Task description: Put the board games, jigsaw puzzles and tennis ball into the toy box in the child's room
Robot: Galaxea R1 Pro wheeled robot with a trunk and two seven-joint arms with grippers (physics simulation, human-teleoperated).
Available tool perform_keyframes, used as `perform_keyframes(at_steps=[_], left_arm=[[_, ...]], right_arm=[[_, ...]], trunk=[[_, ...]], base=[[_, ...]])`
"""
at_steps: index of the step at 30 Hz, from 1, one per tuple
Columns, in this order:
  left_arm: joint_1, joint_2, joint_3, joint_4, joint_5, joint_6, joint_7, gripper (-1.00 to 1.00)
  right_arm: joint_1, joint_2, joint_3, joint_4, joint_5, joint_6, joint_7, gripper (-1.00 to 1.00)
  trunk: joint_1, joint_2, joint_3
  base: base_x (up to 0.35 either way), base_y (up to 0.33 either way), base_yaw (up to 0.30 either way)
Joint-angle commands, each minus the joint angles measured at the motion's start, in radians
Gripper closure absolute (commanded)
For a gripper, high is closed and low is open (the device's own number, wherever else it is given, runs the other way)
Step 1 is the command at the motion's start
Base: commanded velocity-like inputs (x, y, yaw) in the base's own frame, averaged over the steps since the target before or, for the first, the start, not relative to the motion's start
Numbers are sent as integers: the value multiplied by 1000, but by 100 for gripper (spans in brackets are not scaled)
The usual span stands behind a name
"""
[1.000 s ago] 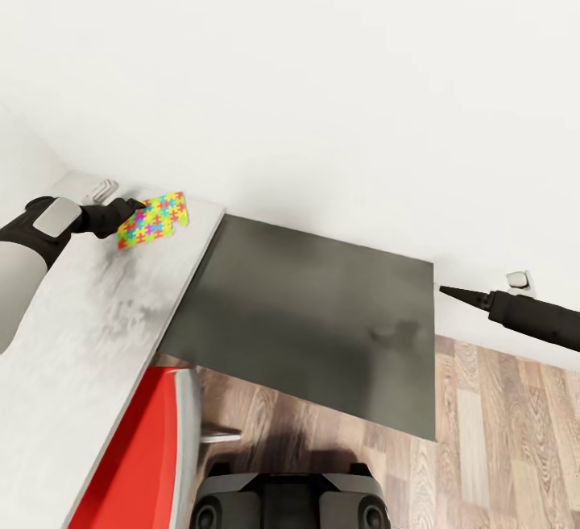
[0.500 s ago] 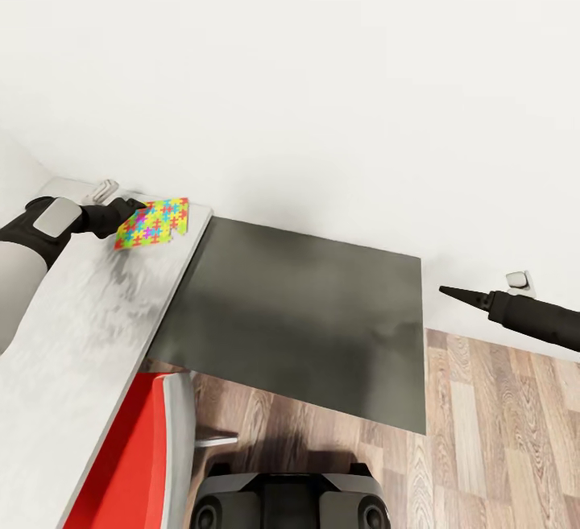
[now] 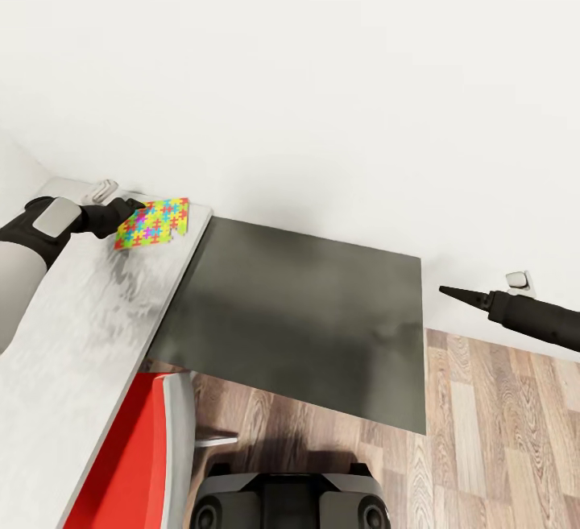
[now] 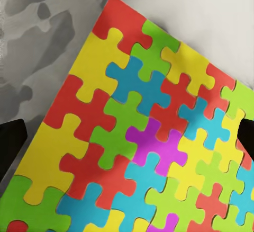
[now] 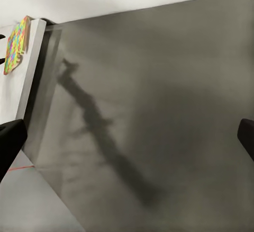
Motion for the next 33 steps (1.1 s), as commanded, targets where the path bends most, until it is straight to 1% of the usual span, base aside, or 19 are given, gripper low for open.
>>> perform_keyframes(at_steps=[1,7,17,33], left_arm=[[0,1,-6,-2,10,3,7,-100],[0,0,-6,-4,11,4,7,-100],[0,0,-6,-9,12,5,7,-100],[0,-1,-1,-9,15,4,6,-100]], right_arm=[[-1,0,-1,0,7,4,8,-100],[-1,0,0,0,7,4,7,-100],[-1,1,0,0,8,4,7,-100],[-1,5,2,0,8,4,5,-100]], trunk=[[1,-2,-1],[1,-2,-1],[1,-2,-1],[1,-2,-1]], base=[[0,0,-9],[0,0,-86],[0,0,-188],[0,0,-35]])
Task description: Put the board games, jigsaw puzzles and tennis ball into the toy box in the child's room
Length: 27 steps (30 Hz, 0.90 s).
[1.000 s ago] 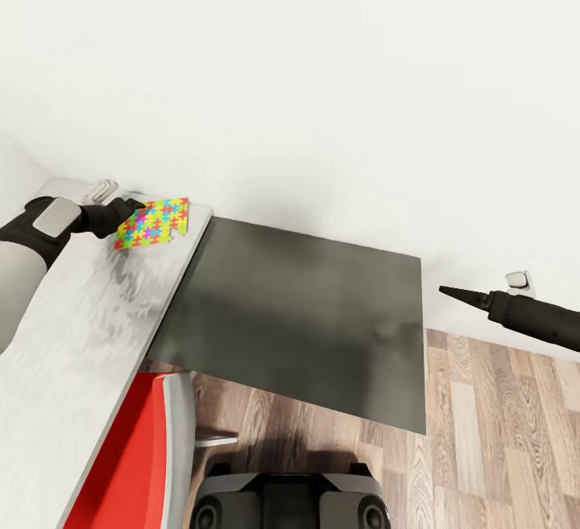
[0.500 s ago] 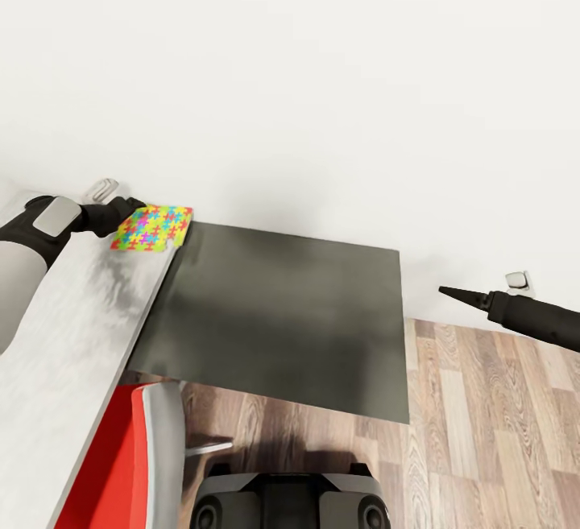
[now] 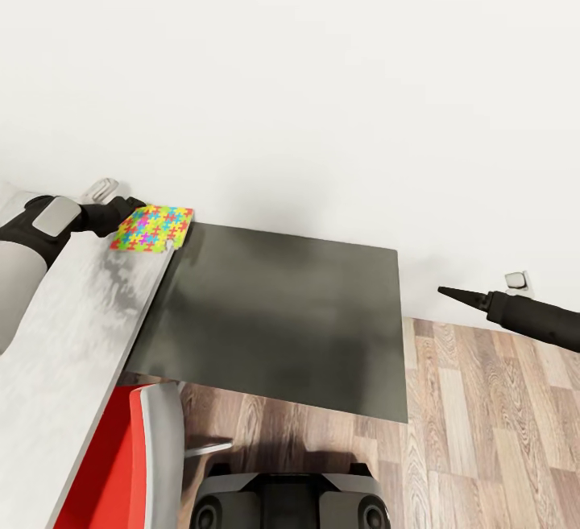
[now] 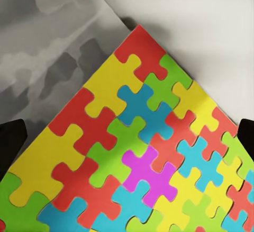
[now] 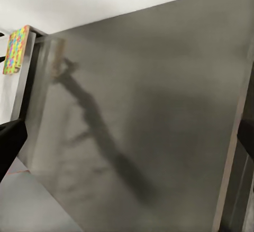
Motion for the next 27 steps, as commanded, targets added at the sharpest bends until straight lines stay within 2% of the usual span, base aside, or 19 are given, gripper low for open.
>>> perform_keyframes(at_steps=[1,11,15,27], left_arm=[[0,1,-7,-2,10,3,6,-100],[1,3,-5,-2,14,16,5,-100],[1,6,-3,-2,17,64,4,-100],[1,9,3,-21,22,125,3,-100]], right_arm=[[-1,0,-1,0,7,4,8,-100],[-1,4,2,0,7,4,7,-100],[-1,5,5,0,7,4,6,-100],[-1,5,8,0,7,4,5,-100]], trunk=[[1,-2,-1],[1,-2,-1],[1,-2,-1],[1,-2,-1]], base=[[0,0,-6],[0,0,-2],[0,0,0],[0,0,0]])
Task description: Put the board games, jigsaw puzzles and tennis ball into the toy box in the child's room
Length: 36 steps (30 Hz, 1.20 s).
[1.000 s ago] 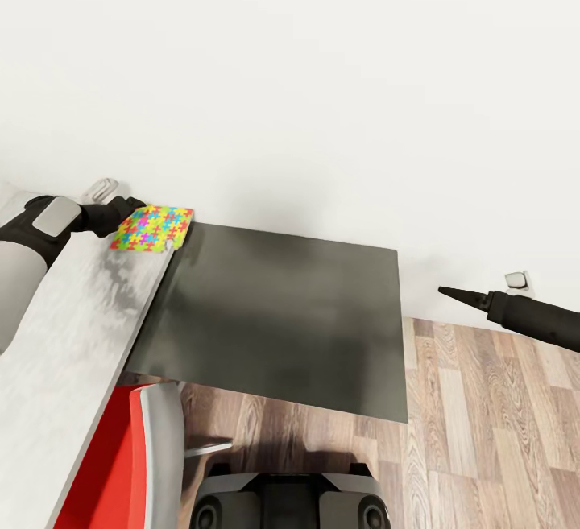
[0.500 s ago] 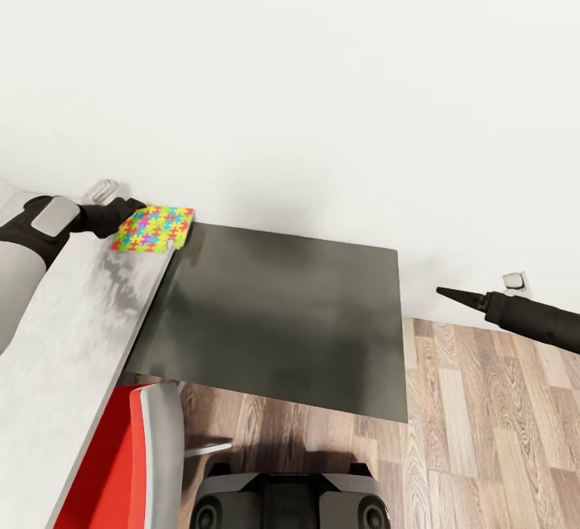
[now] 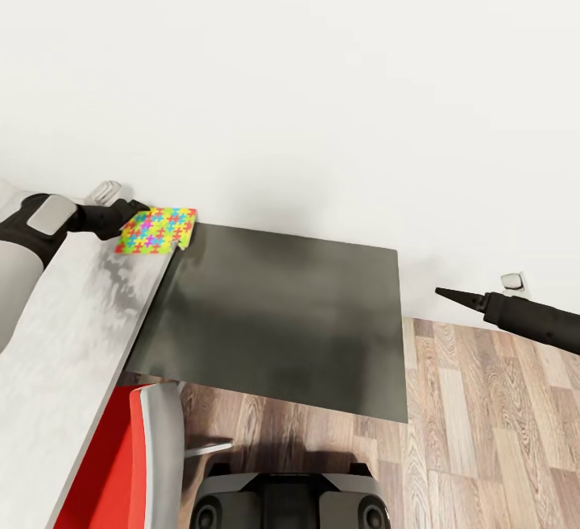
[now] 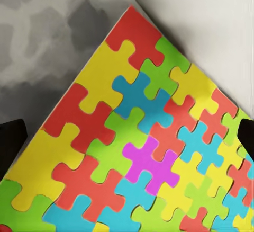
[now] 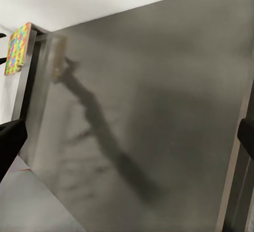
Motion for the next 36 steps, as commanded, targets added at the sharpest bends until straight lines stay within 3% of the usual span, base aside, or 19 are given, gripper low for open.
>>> perform_keyframes(at_steps=[1,13,36], left_arm=[[0,1,-2,-2,11,8,6,-100],[0,1,51,-6,19,41,7,-100],[1,-2,60,-7,21,44,7,-100]], right_arm=[[-1,0,-1,0,7,4,8,-100],[-1,0,-1,0,7,4,8,-100],[-1,1,0,0,7,4,8,-100]], trunk=[[1,-2,-1],[1,-2,-1],[1,-2,-1]], base=[[0,0,0],[0,0,0],[0,0,0]])
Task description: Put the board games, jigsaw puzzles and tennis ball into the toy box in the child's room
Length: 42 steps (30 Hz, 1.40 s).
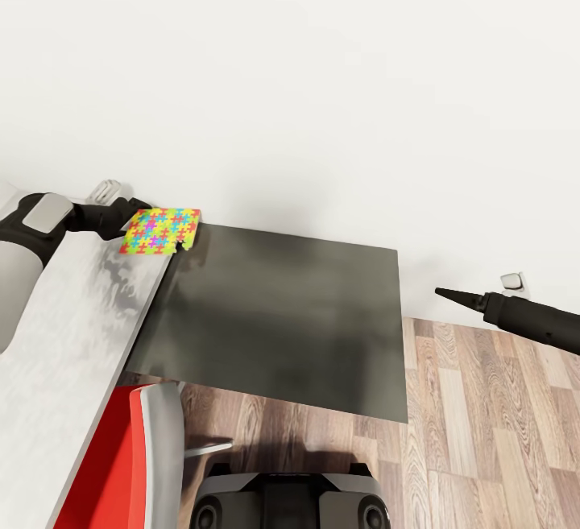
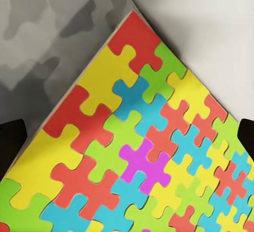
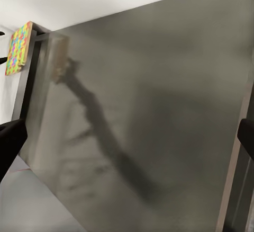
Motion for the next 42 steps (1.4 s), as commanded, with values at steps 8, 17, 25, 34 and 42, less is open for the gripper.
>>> perform_keyframes(at_steps=[8,17,25,34,42], left_arm=[[0,-2,-8,-1,10,2,7,-100],[0,-3,-8,-1,11,2,4,-100],[2,-4,-8,-1,30,2,-29,-100],[4,0,-8,-1,40,2,-44,-100],[7,2,-8,-1,42,2,-47,-100]], right_arm=[[-1,0,-1,0,7,4,7,-100],[-1,-1,-1,0,7,4,8,-100],[-1,-1,-1,0,7,4,8,-100],[-1,-1,0,0,7,4,8,-100],[-1,-1,-1,0,7,4,8,-100]], trunk=[[1,-2,-1],[1,-2,-1],[1,-2,-1],[1,-2,-1],[1,-2,-1]], base=[[0,0,0],[0,0,0],[0,0,0],[0,0,0],[0,0,0]])
